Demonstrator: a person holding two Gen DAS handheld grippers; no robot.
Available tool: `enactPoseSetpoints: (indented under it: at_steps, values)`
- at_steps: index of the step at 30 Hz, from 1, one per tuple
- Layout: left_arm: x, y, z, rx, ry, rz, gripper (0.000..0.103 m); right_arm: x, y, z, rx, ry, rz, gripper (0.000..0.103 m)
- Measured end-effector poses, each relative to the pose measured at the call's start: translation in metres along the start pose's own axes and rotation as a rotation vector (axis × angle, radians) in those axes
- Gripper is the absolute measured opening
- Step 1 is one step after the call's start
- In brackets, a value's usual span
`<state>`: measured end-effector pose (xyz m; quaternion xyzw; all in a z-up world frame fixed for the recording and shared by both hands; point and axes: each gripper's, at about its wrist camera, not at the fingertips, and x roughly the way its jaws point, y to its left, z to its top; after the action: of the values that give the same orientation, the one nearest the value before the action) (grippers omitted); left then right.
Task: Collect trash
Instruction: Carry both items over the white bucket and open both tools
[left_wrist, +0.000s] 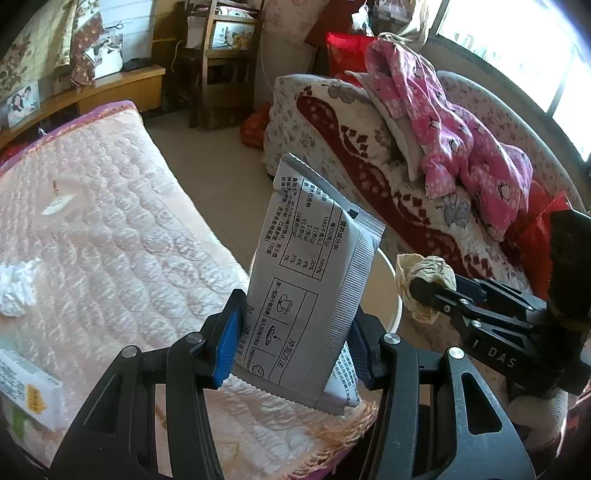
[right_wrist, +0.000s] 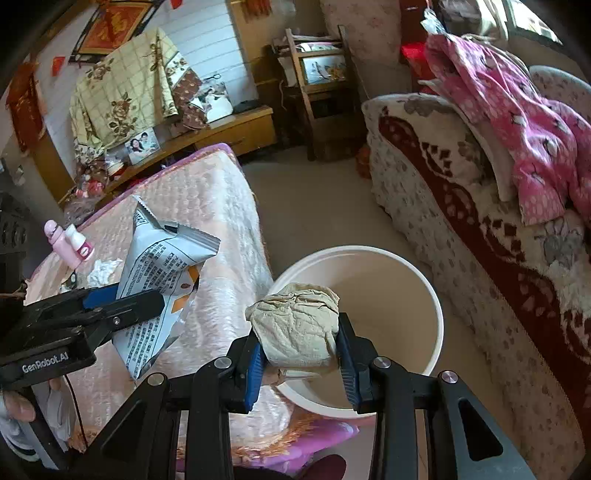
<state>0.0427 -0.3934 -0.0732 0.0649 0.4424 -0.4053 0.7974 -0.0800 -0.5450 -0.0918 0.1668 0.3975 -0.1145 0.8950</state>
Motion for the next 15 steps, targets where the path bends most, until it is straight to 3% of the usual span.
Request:
enactPoseSetpoints:
  at_steps: [12, 15]
  values:
    - [0.036, -0.012, 0.003, -0.002, 0.019, 0.003, 0.058, 0.032, -0.032, -0.005, 0.057, 0.046, -0.036, 0.043]
    - [0.041, -0.015, 0.002, 0.004, 0.024, 0.001, 0.062, 0.035, -0.036, -0.007, 0.069, 0.036, -0.04, 0.058]
